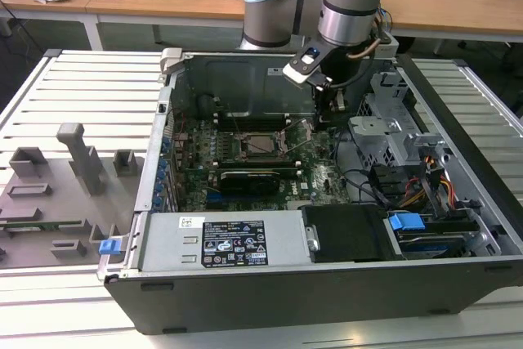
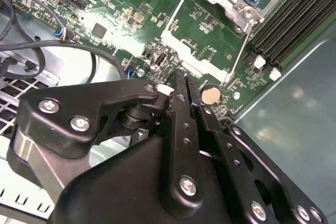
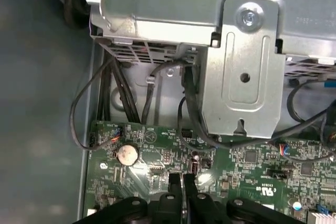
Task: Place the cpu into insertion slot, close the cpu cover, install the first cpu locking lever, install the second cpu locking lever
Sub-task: 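Close the cpu cover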
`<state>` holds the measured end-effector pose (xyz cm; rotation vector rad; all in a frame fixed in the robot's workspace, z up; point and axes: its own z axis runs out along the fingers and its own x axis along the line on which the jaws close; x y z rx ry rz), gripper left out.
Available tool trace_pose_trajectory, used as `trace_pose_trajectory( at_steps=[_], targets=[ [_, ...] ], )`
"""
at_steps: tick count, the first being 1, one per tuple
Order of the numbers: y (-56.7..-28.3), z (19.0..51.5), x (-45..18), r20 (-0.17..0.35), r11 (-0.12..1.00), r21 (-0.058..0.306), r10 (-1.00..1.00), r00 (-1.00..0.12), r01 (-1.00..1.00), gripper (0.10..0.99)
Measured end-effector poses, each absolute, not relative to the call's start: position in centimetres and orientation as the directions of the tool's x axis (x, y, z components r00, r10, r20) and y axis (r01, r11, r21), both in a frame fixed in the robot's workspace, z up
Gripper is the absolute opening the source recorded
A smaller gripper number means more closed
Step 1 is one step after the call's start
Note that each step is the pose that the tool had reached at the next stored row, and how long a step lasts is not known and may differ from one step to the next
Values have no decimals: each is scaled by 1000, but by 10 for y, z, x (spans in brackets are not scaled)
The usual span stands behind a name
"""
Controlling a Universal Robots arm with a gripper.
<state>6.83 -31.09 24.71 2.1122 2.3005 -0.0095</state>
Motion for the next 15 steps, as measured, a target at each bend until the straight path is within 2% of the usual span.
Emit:
trace_pose_trajectory(
  at_steps=[15],
  targets=[
    [-311, 247, 52, -18, 85, 8, 996, -85, 996, 165]
  ],
)
